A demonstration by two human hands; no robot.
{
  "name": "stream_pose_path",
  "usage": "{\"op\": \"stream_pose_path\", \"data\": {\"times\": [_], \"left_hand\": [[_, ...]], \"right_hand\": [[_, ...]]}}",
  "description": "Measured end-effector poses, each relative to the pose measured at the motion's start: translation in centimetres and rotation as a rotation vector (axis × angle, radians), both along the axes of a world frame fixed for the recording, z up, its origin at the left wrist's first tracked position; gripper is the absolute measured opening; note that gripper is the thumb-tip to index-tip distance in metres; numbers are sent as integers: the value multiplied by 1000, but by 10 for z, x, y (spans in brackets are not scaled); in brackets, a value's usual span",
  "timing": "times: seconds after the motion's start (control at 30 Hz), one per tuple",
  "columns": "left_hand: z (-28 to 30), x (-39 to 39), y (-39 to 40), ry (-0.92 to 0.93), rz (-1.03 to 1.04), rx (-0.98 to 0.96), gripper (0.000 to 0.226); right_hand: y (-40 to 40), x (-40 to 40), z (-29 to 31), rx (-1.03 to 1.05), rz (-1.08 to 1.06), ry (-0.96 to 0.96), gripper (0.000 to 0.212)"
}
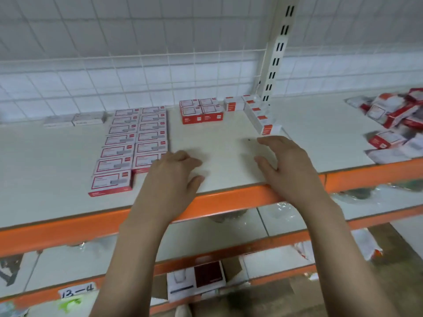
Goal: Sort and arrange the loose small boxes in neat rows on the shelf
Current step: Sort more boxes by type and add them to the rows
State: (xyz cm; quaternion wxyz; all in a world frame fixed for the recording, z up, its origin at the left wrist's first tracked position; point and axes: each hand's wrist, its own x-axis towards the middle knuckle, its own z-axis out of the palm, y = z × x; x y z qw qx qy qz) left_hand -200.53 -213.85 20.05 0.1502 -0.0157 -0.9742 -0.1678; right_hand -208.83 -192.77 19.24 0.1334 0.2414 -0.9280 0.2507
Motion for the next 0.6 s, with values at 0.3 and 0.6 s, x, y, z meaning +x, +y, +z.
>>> {"op": "stream_pose_path", "data": {"times": [0.3,0.6], "left_hand": [[-1,-46,179,8,-181,12,38],[17,-87,260,-30,-279,-63,41]], "right_hand": [[179,-7,5,40,-143,15,34],[255,-22,4,9,-223,6,35]]}}
